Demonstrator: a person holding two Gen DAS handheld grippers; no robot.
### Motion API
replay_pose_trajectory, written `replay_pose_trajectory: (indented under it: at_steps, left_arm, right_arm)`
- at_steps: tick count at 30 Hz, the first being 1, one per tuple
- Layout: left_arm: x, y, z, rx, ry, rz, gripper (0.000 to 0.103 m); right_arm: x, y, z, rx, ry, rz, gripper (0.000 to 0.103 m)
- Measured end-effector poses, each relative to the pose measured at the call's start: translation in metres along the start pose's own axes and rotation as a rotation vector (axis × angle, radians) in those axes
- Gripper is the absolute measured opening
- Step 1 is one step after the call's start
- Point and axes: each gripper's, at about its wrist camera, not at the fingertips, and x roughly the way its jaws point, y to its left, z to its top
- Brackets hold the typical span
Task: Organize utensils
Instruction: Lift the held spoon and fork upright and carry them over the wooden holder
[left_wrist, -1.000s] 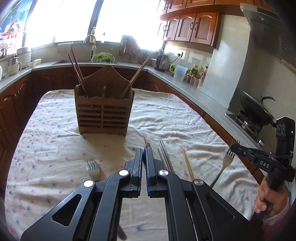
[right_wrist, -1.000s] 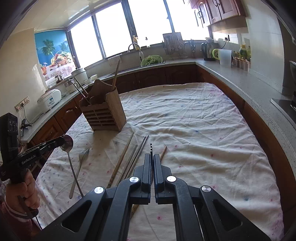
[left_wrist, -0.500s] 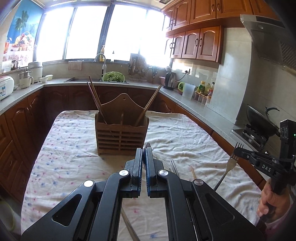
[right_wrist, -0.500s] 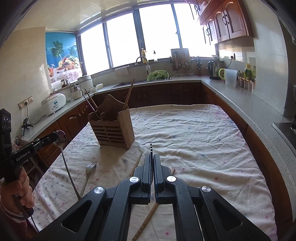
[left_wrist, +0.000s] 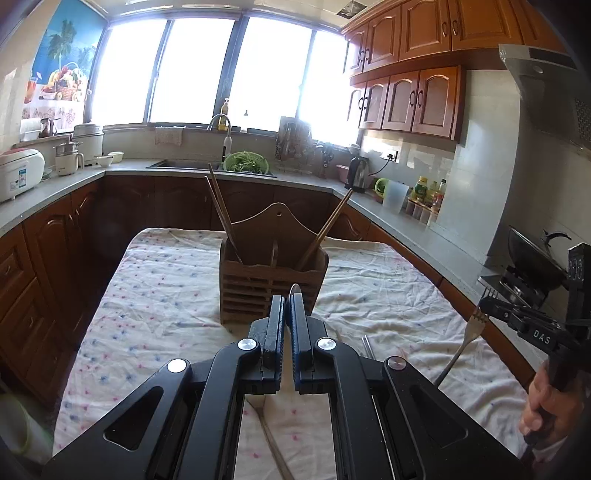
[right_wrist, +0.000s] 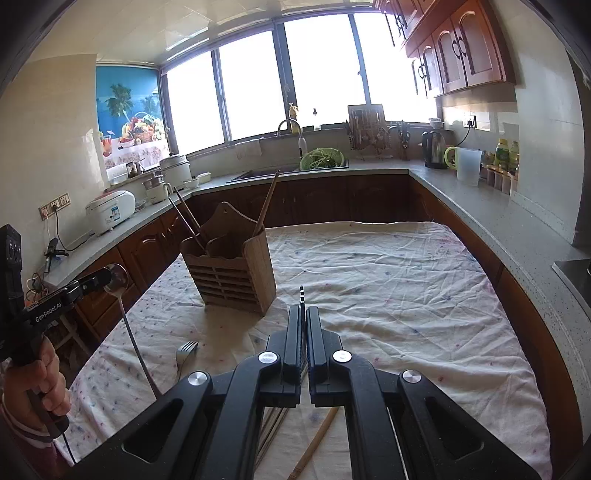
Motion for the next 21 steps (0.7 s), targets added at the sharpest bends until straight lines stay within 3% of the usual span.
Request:
replay_pose_trajectory:
  at_steps: [11, 21]
  left_arm:
    - [0.013, 0.018, 0.018, -0.013, -0.04, 0.043, 0.003]
    - [0.031, 0.044, 0.064, -0.005, -0.122, 0.117, 0.002]
  right_arm:
    - [0.021, 0.01, 0.019, -0.011, -0.018, 0.022, 0.002]
    - [0.043, 0.022, 0.059, -0.039, -0.075, 0.036, 0.002]
